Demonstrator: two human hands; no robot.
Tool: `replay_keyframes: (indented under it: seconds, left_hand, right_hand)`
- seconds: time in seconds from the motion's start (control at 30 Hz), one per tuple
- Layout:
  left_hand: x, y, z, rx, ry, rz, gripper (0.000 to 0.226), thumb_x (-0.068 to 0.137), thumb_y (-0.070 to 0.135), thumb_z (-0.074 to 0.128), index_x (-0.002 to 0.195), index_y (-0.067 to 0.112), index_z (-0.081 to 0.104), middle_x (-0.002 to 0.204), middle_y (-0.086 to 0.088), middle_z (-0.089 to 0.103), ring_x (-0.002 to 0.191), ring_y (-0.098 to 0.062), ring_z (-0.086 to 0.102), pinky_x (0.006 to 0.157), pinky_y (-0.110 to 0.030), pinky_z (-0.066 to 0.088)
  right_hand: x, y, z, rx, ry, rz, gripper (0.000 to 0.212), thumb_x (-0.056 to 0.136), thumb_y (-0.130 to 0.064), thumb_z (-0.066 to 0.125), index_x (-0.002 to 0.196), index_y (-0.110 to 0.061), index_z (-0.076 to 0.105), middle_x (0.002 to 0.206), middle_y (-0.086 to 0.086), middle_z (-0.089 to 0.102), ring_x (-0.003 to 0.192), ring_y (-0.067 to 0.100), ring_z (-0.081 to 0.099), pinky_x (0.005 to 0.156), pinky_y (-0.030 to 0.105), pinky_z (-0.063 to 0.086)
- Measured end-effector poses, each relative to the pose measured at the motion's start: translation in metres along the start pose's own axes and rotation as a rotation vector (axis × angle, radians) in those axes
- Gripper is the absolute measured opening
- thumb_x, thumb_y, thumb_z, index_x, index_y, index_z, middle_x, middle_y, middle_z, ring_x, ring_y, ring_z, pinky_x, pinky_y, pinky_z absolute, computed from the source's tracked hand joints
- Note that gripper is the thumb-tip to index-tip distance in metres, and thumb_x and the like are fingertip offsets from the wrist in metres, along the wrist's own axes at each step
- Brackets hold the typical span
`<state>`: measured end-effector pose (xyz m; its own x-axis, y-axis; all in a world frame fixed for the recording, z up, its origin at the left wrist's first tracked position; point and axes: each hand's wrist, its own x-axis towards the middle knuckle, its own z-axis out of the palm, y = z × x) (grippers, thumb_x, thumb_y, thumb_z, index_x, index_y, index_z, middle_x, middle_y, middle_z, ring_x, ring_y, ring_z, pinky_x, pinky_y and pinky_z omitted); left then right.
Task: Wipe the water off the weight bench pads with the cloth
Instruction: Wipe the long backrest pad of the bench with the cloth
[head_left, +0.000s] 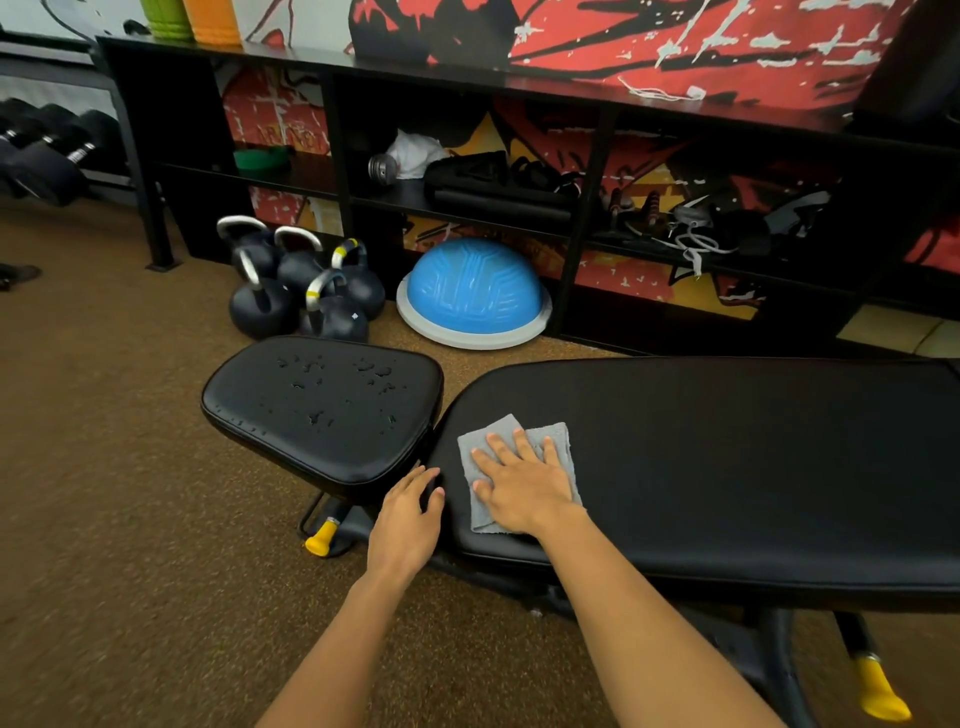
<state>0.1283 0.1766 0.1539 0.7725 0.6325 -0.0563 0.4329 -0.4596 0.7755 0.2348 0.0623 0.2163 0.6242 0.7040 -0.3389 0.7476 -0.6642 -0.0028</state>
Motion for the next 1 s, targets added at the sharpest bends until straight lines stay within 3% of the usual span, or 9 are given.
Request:
replay_keyframes:
  seconds: [0.33, 0.7, 1.0]
  left_hand:
    - [-0.001, -0.003, 0.002, -0.032, -0.018, 0.024, 0.040, 0.098, 0.023, 0.041, 0.138, 0.020, 0.046, 0.149, 0.001, 0.037, 0.137, -0.014, 0.033, 0.108, -0.031, 0.030]
    - [-0.009, 0.010, 0.001, -0.055, 0.006, 0.002, 0.039, 0.098, 0.024, 0.041, 0.137, 0.021, 0.044, 0.151, 0.002, 0.033, 0.138, -0.015, 0.029, 0.108, -0.034, 0.030]
    - [-0.023, 0.058, 0.010, -0.051, 0.030, 0.234, 0.038, 0.098, 0.028, 0.040, 0.136, 0.026, 0.045, 0.148, 0.013, 0.032, 0.136, -0.004, 0.028, 0.103, -0.021, 0.028]
  right_hand:
    - [-0.022, -0.022, 0.016, -0.013, 0.049, -0.096, 0.052, 0.101, -0.041, 0.016, 0.151, -0.030, 0.007, 0.160, -0.005, -0.003, 0.146, 0.025, -0.010, 0.115, 0.051, -0.009]
    - [-0.064, -0.001, 0.014, 0.003, 0.068, -0.136, 0.051, 0.100, -0.045, 0.019, 0.150, -0.036, 0.009, 0.160, -0.010, 0.001, 0.147, 0.016, -0.008, 0.116, 0.046, -0.007]
    - [-0.067, 0.026, 0.001, -0.027, 0.018, -0.061, 0.060, 0.095, -0.059, 0.021, 0.149, -0.040, 0.005, 0.159, -0.013, -0.003, 0.147, 0.014, -0.008, 0.116, 0.052, -0.006]
